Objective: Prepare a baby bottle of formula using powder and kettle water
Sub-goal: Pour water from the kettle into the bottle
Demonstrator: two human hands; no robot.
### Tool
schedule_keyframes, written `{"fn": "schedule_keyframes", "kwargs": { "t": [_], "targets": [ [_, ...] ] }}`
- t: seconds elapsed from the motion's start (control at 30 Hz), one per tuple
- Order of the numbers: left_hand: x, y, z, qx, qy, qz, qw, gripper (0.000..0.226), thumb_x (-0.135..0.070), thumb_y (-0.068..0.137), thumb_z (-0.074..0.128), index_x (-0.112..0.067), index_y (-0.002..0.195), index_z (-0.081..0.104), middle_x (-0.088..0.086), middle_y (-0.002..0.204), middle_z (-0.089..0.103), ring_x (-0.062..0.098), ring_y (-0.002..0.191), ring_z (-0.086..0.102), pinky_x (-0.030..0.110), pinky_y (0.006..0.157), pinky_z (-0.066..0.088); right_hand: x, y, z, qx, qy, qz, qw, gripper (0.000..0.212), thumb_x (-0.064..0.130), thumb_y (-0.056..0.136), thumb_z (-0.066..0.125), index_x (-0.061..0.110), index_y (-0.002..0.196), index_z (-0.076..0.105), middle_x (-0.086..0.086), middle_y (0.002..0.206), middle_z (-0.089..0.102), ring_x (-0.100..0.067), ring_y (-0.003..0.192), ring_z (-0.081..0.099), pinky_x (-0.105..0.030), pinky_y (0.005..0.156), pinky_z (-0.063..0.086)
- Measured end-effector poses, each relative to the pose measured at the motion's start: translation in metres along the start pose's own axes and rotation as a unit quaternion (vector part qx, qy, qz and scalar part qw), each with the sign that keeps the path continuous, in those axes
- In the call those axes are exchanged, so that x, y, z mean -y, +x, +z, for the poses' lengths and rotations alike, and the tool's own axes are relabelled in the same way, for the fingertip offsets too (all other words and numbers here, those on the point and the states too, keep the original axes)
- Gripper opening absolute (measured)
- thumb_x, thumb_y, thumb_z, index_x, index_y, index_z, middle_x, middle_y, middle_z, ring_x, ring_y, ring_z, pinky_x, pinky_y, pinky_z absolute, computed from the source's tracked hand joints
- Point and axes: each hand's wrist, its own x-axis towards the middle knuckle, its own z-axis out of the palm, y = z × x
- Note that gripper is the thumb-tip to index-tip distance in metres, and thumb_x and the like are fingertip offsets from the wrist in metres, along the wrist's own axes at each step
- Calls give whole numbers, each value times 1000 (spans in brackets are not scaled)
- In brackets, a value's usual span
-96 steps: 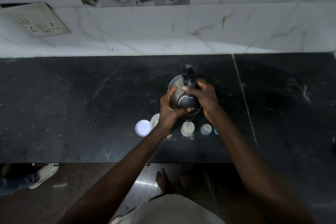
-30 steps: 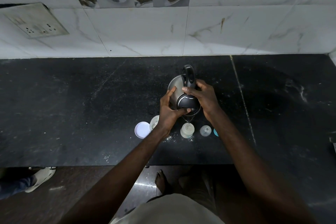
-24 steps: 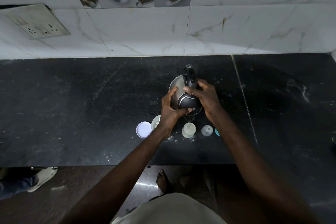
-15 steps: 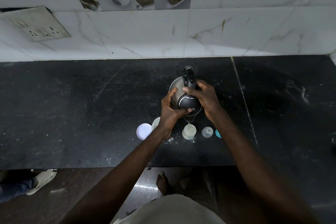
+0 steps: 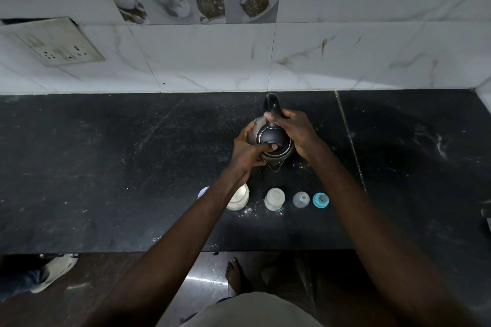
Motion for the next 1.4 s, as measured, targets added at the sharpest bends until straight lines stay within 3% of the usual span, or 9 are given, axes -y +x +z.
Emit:
{"fn": "schedule_keyframes", "kwargs": {
  "t": [0.17,0.43,0.53,0.63,0.87,0.97,1.13,1.4],
  "targets": [
    [-15,13,0,4,21,-23,1000,91,-9,76,89,-25,153,42,4,137,65,32,108,75,56,83,65,6,17,-2,4,-16,7,1000,37,45,86,85,16,108,81,-2,96,83,-17,90,81,-30,80,62],
    [-36,35,-4,15,27,-44,999,82,-11,78,88,-15,149,48,10,139,66,36,119,69,70,88,58,13,44,6,-7,-37,23,999,42,52,85,83,16,105,81,-3,95,83,-20,93,81,-38,90,65],
    [-40,41,-3,17,28,-52,998,73,-11,80,86,-14,145,52,14,137,67,42,121,67,67,85,60,17,52,7,-10,-50,36,998,43,55,85,83,15,101,82,-3,91,83,-22,91,81,-38,87,64],
    [-41,46,-3,17,32,-49,998,54,-12,83,83,-11,133,61,20,131,70,47,117,68,55,72,62,19,58,7,-13,-53,48,997,41,54,84,83,15,96,82,-3,87,83,-19,84,81,-33,79,64],
    [-42,59,-1,8,38,-58,998,49,-15,84,82,-9,128,62,21,127,71,38,101,73,54,66,64,22,65,6,-19,-35,59,997,32,48,85,85,17,88,80,3,77,82,-8,68,77,-21,64,61],
    [-43,65,0,2,43,-62,997,48,-19,82,84,-11,125,65,18,125,73,32,95,74,52,63,64,22,70,6,-25,-26,60,998,36,45,86,86,10,94,81,-8,89,83,-16,76,78,-33,77,64],
    [-46,74,3,-5,59,-65,996,48,-23,81,85,-15,124,68,13,123,75,38,109,74,56,68,64,24,77,4,-47,-7,78,996,45,42,86,86,3,107,81,-17,101,81,-33,100,79,-46,98,62],
    [-55,86,10,-19,85,-71,994,46,-23,81,85,-11,123,70,16,123,75,35,98,75,53,64,62,28,84,0,-80,-6,91,993,48,42,86,86,0,107,80,-21,108,79,-35,104,77,-49,101,60]
  ]
}}
